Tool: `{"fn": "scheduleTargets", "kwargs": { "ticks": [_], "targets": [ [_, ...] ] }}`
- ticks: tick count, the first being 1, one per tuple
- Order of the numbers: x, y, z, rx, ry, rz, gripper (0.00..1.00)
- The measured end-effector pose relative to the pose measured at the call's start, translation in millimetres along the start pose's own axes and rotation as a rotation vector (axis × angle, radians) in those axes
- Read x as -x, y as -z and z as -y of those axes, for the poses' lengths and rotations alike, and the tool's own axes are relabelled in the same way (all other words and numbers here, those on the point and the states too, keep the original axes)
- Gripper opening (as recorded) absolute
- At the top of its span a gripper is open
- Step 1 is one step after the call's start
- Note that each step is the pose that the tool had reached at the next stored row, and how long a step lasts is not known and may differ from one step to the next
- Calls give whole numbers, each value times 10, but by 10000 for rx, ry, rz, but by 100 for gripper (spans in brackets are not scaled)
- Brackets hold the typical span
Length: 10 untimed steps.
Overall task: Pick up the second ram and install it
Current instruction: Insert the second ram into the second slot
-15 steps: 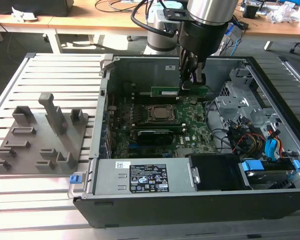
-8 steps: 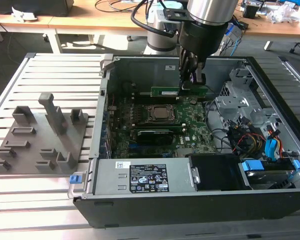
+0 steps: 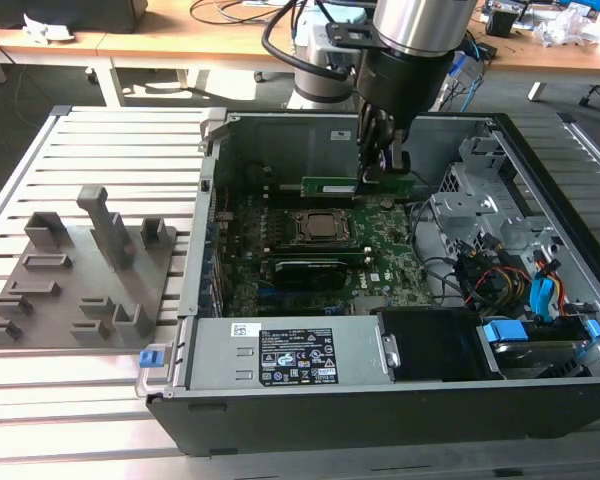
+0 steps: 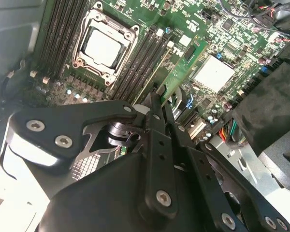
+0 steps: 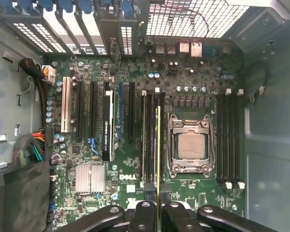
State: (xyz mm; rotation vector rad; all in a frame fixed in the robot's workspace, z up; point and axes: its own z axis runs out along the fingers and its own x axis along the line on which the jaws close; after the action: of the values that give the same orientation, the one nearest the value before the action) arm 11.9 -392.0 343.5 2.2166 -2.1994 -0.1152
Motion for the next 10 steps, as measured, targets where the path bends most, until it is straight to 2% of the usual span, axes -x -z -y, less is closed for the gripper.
{"fn": "scheduleTargets", "kwargs": {
  "ticks": [3,10],
  "targets": [
    [-2,-55,4,0,0,1,14],
    [-5,-134,8,0,-1,1,14]
  ]
}}
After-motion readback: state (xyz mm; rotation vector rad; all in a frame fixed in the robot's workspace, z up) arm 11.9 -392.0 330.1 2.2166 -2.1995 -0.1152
